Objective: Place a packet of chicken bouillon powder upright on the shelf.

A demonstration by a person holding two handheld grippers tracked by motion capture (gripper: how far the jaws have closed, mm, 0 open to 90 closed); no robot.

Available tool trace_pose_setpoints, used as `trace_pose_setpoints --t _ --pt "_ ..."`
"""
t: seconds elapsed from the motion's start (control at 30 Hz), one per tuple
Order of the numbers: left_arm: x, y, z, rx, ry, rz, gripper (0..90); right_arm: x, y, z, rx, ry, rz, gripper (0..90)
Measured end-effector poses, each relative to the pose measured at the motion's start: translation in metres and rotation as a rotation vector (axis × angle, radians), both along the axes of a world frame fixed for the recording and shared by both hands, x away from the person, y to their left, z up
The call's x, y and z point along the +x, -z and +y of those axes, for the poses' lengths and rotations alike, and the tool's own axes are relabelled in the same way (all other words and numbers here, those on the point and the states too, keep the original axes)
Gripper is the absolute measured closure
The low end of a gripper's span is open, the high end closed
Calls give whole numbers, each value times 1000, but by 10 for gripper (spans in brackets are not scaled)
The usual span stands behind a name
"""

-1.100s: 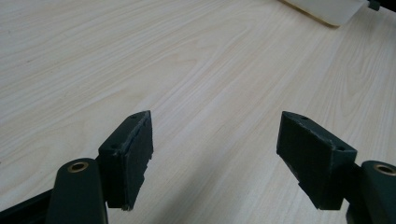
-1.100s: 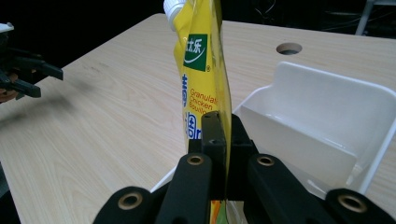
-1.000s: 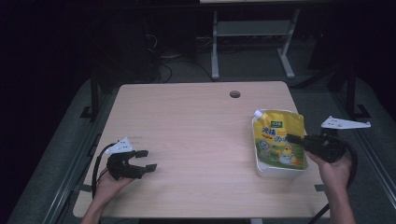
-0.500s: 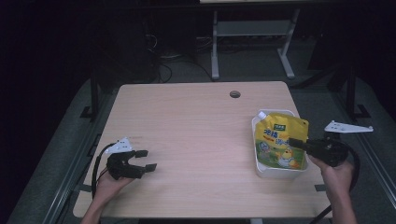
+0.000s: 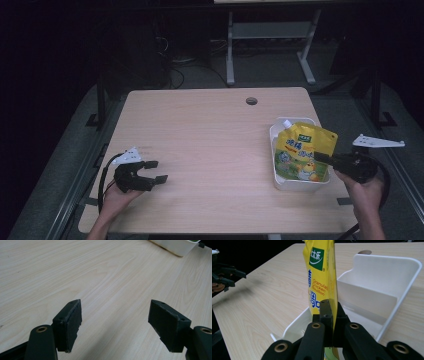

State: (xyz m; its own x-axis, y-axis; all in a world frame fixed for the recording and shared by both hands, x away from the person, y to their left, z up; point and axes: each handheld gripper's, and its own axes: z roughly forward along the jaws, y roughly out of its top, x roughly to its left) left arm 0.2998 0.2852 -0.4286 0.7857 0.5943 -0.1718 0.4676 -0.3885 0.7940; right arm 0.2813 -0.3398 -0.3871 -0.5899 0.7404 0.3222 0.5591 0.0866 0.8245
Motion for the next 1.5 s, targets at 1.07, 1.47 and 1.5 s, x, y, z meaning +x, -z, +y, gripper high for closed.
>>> trace_pose_setpoints --t 1.07,1.47,1.5 --pt "0 0 -1 0 -1 -3 267 2 -38 -14 28 45 -50 661" --pt "0 0 0 3 1 -4 268 6 -72 -9 -10 43 -92 647" --pt "0 0 0 3 1 -4 269 6 -74 -8 -14 40 -92 647"
